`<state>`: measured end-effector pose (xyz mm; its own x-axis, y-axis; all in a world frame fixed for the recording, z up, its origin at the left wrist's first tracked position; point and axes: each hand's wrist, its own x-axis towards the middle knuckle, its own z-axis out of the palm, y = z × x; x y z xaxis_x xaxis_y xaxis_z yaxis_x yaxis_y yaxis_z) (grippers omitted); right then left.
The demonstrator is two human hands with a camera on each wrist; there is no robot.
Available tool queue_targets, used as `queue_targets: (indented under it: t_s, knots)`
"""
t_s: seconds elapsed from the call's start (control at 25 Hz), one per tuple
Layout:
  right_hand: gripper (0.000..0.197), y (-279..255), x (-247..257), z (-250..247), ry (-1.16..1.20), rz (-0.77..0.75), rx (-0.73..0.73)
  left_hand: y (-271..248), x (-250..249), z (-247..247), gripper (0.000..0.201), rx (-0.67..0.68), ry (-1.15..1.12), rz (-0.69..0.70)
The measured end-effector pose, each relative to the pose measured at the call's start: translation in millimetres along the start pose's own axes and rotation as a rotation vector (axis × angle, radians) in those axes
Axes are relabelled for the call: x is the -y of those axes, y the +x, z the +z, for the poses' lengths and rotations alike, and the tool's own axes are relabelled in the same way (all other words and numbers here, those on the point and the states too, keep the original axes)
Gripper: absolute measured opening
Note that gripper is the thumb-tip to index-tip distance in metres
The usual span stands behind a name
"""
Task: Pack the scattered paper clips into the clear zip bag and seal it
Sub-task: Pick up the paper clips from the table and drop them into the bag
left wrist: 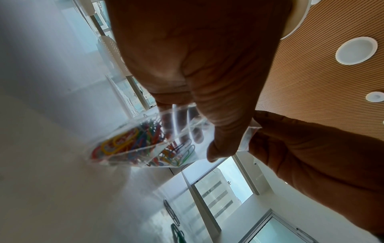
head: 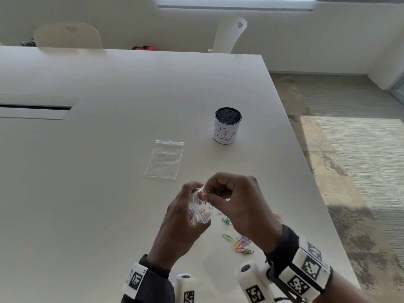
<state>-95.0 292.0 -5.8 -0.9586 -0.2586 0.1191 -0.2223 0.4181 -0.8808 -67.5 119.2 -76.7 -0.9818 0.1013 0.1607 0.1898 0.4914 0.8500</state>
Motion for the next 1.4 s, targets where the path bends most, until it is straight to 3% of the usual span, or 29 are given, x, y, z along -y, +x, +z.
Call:
queue_targets:
  t_s: [0.16, 0.44, 0.68, 0.76, 0.88, 1.0, 1.08, 1.32, 1.4]
  knots:
    - [0.009, -4, 0, -4, -0.029, -0.006, 0.073, -1, -2, -1, 0.061, 0.003, -0.022, -0.013]
    - [0.012, -2, -1, -12, 0.029, 0.025, 0.065, 2, -1, 1, 0.063, 0.019, -0.022, -0.003]
    - [0.012, 1, -18, -24, -0.013, -0.038, -0.114, 3, 2, 0, 0.059, 0.014, -0.028, 0.014]
    - [0.014, 2, -36, -34, -0.135, -0.010, -0.104, 2, 4, -1, 0.060, 0.005, -0.029, 0.012]
    - [0.018, -1, -62, -35, -0.371, 0.071, 0.107, 1, 5, -3, 0.059, 0.003, -0.027, 0.014]
    - [0.052, -11, -73, -20, -0.490, 0.029, 0.428, 2, 4, -3, 0.061, 0.015, -0.036, 0.010]
    - [0.064, -15, -79, -12, -0.561, -0.047, 0.546, 2, 4, -2, 0.065, 0.018, -0.028, 0.008]
    - [0.007, -14, -92, -21, -0.486, -0.103, 0.476, 1, 4, 0, 0.066, 0.012, -0.011, 0.002]
    - [0.002, -13, -95, -29, -0.529, -0.111, 0.439, 1, 4, 0, 0.067, 0.013, -0.015, -0.001]
